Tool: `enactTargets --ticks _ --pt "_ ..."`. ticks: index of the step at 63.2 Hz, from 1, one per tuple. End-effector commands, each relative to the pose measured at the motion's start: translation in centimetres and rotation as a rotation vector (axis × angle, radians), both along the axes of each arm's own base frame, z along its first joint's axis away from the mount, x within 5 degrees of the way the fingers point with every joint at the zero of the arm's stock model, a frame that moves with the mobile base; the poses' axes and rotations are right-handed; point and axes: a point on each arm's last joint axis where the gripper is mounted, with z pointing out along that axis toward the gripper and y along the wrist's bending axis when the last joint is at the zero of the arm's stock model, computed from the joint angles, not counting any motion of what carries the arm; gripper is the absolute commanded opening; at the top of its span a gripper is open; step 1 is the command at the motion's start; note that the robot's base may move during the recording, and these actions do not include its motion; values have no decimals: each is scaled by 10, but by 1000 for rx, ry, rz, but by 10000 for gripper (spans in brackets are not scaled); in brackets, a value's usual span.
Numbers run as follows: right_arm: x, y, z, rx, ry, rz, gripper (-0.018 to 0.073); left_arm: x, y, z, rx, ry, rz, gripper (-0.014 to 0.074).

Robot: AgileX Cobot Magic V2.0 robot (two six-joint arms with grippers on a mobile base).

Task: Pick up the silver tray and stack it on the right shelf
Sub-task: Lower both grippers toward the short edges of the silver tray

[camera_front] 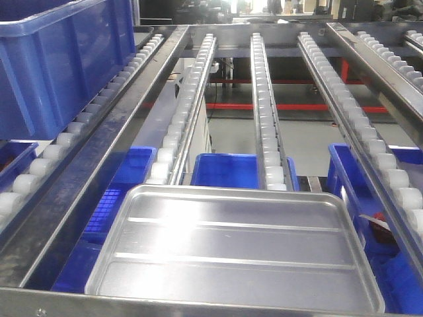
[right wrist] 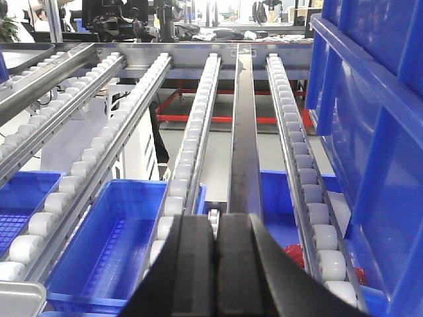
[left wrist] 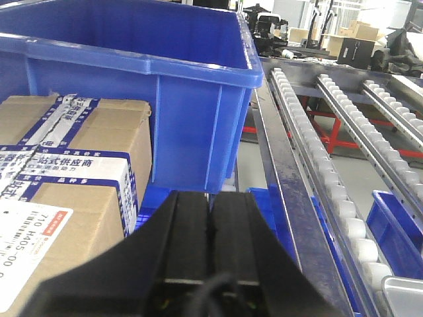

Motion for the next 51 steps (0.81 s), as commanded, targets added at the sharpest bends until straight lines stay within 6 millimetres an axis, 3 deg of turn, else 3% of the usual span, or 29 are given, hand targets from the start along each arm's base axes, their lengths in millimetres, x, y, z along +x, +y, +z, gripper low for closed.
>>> enactTargets --ticks 1,33,51 --pt "-4 0 16 -11 -128 0 53 -1 1 3 -21 -83 10 -83" --pt "-4 0 16 -11 -135 0 53 -1 1 3 -21 -83 10 -83" --pt "-4 0 17 -12 -145 0 53 -3 3 10 -33 -169 24 -83"
